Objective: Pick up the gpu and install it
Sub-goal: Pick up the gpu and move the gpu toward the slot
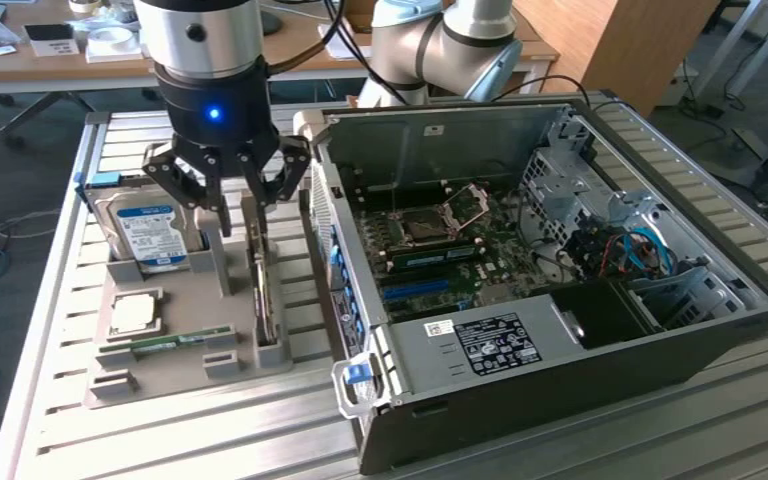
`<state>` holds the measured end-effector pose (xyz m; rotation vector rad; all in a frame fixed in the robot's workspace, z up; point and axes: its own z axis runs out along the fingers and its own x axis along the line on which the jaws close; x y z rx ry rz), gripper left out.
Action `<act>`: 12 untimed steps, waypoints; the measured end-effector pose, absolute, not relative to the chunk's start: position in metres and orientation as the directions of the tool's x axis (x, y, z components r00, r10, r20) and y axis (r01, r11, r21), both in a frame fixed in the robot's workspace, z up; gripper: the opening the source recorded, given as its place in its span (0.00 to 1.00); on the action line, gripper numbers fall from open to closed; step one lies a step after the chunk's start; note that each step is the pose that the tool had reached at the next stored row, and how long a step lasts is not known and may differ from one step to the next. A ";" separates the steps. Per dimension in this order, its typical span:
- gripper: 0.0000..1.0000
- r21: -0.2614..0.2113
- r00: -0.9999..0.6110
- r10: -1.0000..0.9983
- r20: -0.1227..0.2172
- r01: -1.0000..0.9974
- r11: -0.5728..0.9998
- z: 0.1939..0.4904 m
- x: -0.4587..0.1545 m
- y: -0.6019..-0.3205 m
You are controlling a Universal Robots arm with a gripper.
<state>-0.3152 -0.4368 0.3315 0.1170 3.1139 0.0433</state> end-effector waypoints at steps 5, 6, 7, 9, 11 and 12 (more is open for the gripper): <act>0.41 0.029 -0.997 0.075 -0.024 0.075 0.997 0.323 -0.315 -0.437; 0.41 0.029 -0.997 0.075 -0.024 0.075 0.997 0.321 -0.315 -0.437; 0.41 0.029 -0.997 0.075 -0.024 0.075 0.997 0.319 -0.315 -0.437; 0.41 0.029 -0.997 0.075 -0.024 0.075 0.997 0.317 -0.315 -0.437; 0.41 0.029 -0.997 0.075 -0.024 0.075 0.997 0.317 -0.315 -0.437; 0.41 0.029 -0.997 0.075 -0.024 0.075 0.997 0.315 -0.315 -0.437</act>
